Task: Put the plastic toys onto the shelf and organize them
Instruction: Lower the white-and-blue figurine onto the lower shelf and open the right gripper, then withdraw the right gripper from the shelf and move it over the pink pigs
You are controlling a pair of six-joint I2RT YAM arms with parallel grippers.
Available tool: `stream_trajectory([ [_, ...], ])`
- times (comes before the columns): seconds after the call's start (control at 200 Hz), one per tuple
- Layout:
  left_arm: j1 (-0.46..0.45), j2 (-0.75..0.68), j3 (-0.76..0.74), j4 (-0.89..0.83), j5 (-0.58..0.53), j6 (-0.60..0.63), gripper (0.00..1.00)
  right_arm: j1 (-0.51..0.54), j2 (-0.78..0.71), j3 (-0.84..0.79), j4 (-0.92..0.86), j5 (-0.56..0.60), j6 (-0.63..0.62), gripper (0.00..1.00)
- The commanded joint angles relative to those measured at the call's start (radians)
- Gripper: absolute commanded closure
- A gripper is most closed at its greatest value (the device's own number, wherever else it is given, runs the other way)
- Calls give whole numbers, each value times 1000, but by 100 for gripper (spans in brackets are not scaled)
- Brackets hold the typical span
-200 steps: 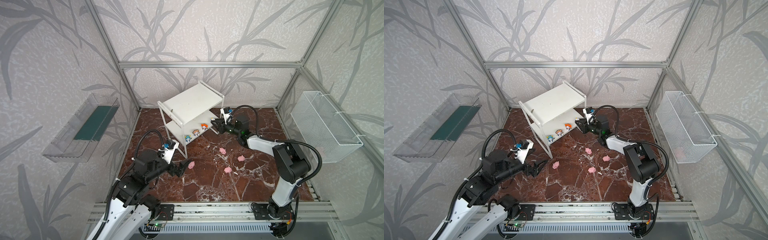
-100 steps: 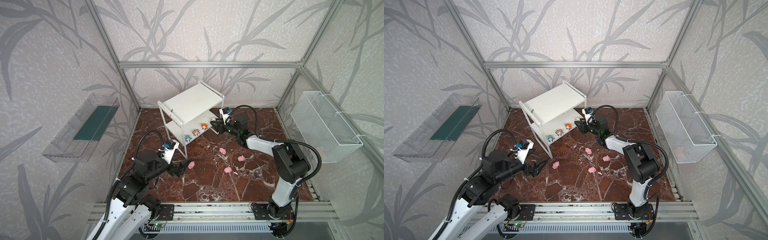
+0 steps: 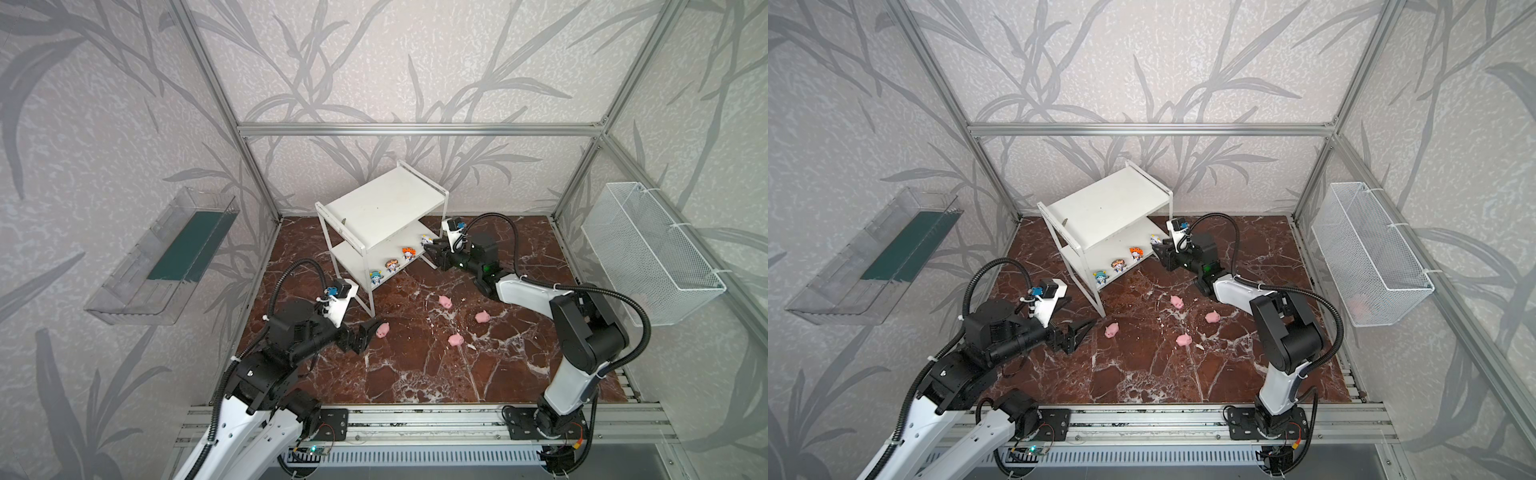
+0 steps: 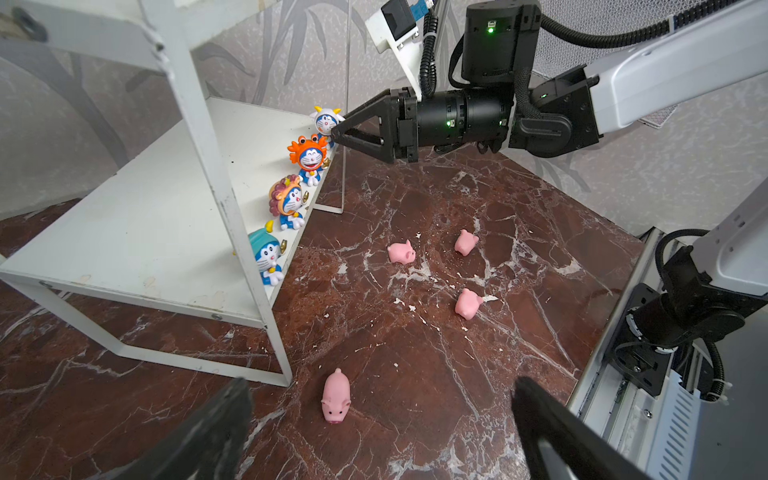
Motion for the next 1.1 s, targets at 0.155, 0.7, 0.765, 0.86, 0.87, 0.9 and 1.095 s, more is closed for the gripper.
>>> stream_trajectory([
  [0.155,7,-11,-8,17,13,1,1,4,-44,-6,-21,63,-29,56],
  [0.7,9,-9,-9,19,16,1,1,5,-51,1,-64,179,-55,56],
  [0.765,9,-10,-9,19,16,1,1,4,-51,6,-65,181,-54,56],
  [0.86,10,-9,-9,18,16,1,1,5,-57,4,-70,184,-55,56],
  [0.87,10,-9,-9,19,16,1,1,4,-59,4,-70,184,-57,56],
  [0.9,10,-9,-9,19,17,1,1,5,-59,-3,-71,184,-58,56],
  [1.095,11,-9,-11,19,12,1,1,9,-210,-88,-154,201,-87,38],
])
